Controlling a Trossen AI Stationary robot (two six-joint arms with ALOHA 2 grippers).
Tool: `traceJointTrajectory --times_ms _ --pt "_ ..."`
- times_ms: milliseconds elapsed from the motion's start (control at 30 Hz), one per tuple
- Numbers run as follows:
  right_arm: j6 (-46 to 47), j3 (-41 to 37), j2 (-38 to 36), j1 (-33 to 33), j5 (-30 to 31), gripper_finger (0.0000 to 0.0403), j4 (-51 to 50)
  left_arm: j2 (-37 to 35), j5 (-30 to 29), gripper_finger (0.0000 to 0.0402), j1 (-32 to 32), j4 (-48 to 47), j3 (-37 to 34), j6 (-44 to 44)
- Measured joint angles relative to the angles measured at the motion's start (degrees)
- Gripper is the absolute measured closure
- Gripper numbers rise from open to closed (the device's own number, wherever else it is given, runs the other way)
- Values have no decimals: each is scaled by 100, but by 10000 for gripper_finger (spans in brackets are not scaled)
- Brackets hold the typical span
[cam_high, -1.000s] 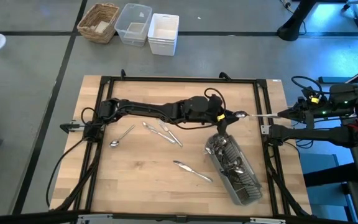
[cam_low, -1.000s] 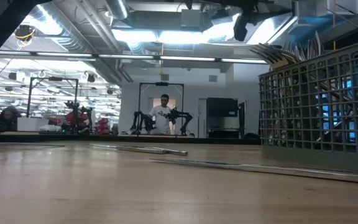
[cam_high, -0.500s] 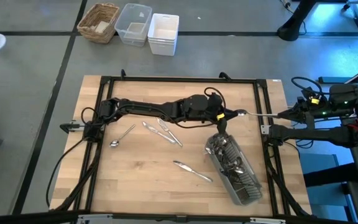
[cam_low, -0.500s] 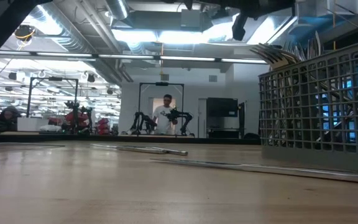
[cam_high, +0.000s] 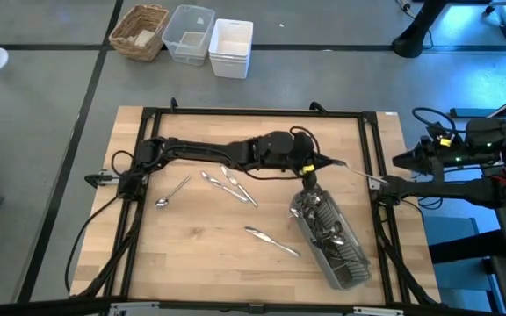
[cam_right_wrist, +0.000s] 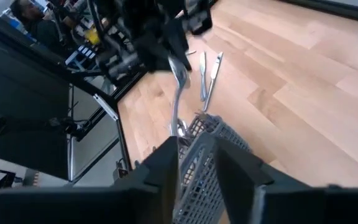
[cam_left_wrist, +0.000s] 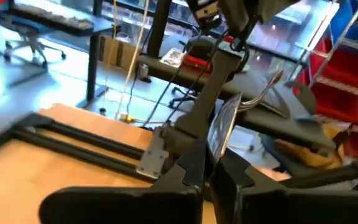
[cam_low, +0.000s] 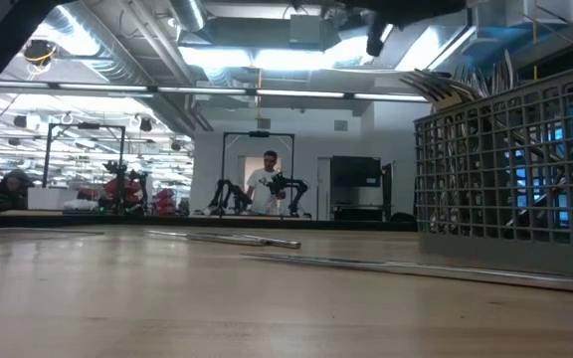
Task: Sort silverware
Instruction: Put the silver spoon into the gray silverware basket
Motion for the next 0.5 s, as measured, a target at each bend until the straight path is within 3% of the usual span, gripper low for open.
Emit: traceJointTrajectory --times_ms 167,500 --pt "-4 0 0 0 -99 272 -7 -389 51 400 26 -702 11 867" --pt "-11 0 -2 2 -132 270 -20 -1310 133 400 -521 -2394 13 3718"
